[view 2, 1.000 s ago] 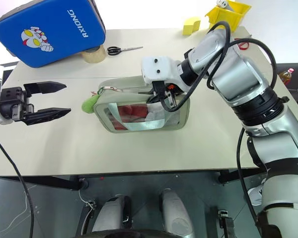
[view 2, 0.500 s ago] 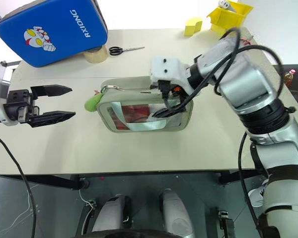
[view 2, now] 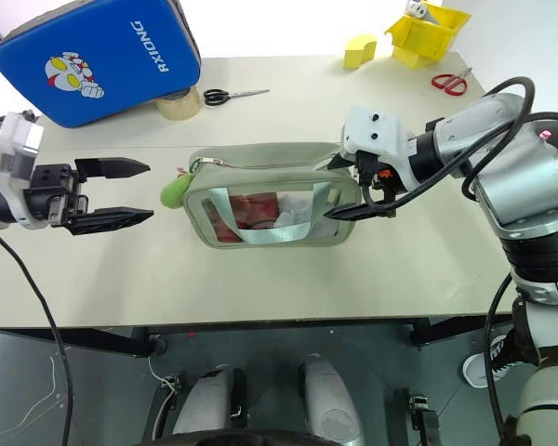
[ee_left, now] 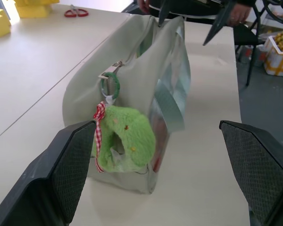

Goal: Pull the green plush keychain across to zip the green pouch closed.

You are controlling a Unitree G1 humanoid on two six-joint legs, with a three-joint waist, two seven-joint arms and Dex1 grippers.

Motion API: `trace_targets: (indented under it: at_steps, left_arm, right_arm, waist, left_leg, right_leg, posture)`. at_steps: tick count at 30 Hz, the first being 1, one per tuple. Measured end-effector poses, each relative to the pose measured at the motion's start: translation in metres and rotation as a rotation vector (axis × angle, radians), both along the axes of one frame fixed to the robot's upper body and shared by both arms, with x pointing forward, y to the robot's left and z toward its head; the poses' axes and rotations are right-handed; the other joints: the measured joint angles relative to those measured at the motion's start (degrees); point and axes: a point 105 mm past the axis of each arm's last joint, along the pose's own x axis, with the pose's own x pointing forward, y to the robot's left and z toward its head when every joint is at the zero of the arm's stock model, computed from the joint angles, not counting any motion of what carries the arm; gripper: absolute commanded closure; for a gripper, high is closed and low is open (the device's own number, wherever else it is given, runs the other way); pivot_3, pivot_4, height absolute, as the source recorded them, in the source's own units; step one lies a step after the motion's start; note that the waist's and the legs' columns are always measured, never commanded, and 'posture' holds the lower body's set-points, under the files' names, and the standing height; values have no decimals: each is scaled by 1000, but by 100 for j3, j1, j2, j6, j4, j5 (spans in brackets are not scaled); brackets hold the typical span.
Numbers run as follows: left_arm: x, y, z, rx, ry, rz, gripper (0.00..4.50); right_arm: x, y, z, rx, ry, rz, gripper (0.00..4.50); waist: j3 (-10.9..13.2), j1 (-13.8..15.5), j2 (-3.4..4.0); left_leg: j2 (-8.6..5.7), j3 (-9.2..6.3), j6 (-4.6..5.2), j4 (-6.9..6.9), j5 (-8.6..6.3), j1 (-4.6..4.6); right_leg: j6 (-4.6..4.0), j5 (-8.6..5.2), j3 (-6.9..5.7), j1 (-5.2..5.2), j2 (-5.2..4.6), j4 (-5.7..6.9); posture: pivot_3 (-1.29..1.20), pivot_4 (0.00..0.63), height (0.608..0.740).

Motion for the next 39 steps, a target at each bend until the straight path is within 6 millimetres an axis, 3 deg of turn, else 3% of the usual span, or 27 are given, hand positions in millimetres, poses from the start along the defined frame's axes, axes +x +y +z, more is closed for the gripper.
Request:
trace_targets:
  at_steps: [6,12,13,15,22,29,34,38,39]
  left_arm:
    - [10,-5,-15,14,27,-2,0]
    - [25,-8,-27,73,17,21,0]
    - [27,-10,-31,77,25,18,263]
    - [30,-13,-38,90,41,19,904]
    - [33,-17,-22,97,-11,-8,4432]
    - [31,-16,-10,106,-38,-27,4432]
    - [36,-49,29,-3,-138,-97,4432]
    - [39,-79,32,-1,-136,-175,4432]
    - [40,-84,28,20,-137,-185,4137]
  right_arm:
    - [4,2,-7,1,-16,-3,4460]
    - [5,4,-8,5,-26,-9,4460]
    - [6,3,-8,6,-25,-13,4487]
    - [6,4,-8,8,-26,-17,4500]
    - [8,3,-9,14,-24,-31,4500]
    - [10,2,-10,22,-18,-47,4500]
    - [12,2,-10,22,-24,-55,4500]
    - [13,3,-11,26,-23,-55,4500]
    - [14,3,-11,24,-24,-56,4500]
  waist:
    - [0,0,0]
    - [0,-2,0]
    - [0,-6,0]
    - [0,-8,0]
    - [0,-8,0]
    - [0,-5,0]
    - [0,66,-1]
    - [-1,56,-1]
    - [-1,49,-1]
  left_leg:
    - [0,-1,0,0,0,0]
    - [0,-1,0,1,0,1]
    - [0,-1,0,1,0,1]
    - [0,-2,0,1,0,1]
    - [0,-3,0,1,0,1]
    - [0,-4,0,3,0,1]
    - [-2,-5,0,8,0,3]
    - [-2,-4,0,6,0,7]
    - [-2,-4,-1,6,0,8]
  right_leg:
    - [0,0,-1,1,-1,0]
    - [0,0,-1,3,0,0]
    - [0,0,-1,3,0,0]
    - [0,0,-1,3,0,0]
    - [0,0,-1,4,0,0]
    - [0,0,-3,6,0,0]
    - [1,0,-3,12,-1,-1]
    - [1,1,-1,13,1,0]
    - [1,1,-1,13,2,1]
  posture:
    - [0,150,737]
    - [0,150,737]
    - [0,150,737]
    - [0,150,737]
    - [0,150,737]
    - [0,150,737]
    - [0,150,737]
    - [0,150,737]
    - [0,150,737]
